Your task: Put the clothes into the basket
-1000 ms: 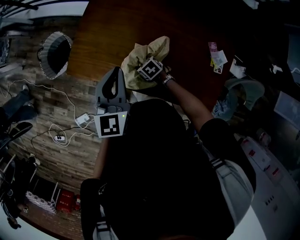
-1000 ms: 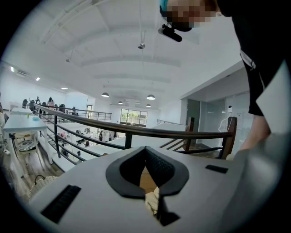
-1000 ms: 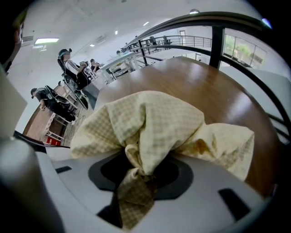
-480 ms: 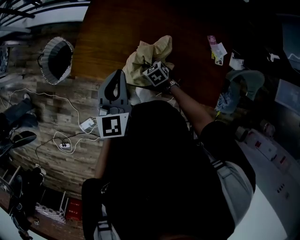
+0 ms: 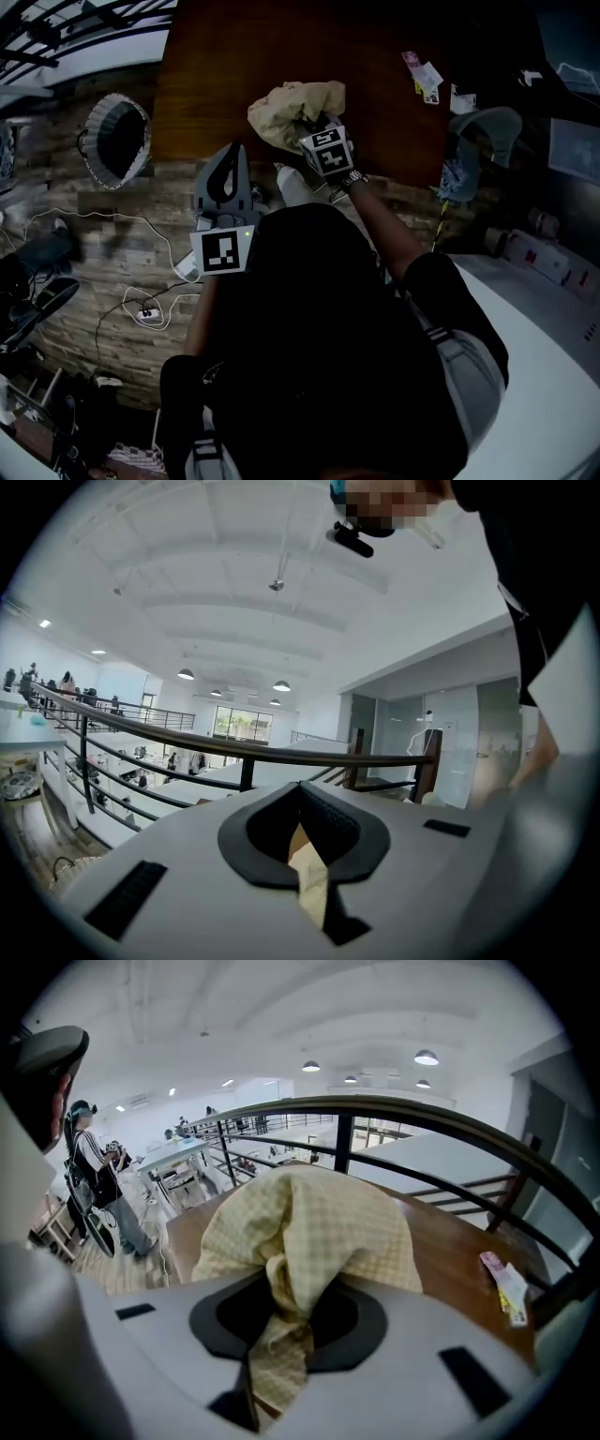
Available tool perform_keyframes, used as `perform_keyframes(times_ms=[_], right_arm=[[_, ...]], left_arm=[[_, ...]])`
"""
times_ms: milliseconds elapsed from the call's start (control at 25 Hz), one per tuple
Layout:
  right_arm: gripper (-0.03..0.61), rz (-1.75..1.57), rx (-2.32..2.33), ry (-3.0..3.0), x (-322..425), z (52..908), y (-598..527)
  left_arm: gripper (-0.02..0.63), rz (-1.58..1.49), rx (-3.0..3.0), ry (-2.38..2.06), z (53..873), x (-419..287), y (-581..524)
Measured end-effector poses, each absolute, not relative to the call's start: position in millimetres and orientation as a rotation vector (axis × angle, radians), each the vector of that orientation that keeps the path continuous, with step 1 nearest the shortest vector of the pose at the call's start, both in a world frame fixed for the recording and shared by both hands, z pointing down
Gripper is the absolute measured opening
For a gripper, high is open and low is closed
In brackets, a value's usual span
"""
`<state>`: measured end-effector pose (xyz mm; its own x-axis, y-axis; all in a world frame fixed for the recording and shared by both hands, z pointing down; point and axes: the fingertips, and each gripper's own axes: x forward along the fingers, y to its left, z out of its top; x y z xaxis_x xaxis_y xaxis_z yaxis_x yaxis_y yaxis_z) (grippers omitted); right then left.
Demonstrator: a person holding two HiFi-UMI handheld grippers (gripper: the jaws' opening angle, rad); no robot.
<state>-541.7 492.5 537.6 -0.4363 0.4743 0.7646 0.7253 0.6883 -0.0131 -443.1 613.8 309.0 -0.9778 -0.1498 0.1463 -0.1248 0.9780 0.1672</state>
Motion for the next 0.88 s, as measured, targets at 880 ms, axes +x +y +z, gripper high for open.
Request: perform_keyframes(times_ms=[880], right_arm=[[0.1,-0.099,-0.502,-2.607,-428.2,383.0,404.9]], left_arm=[[0.014,-0.233,0.917,-2.858,301.8,-380.9,512.7]])
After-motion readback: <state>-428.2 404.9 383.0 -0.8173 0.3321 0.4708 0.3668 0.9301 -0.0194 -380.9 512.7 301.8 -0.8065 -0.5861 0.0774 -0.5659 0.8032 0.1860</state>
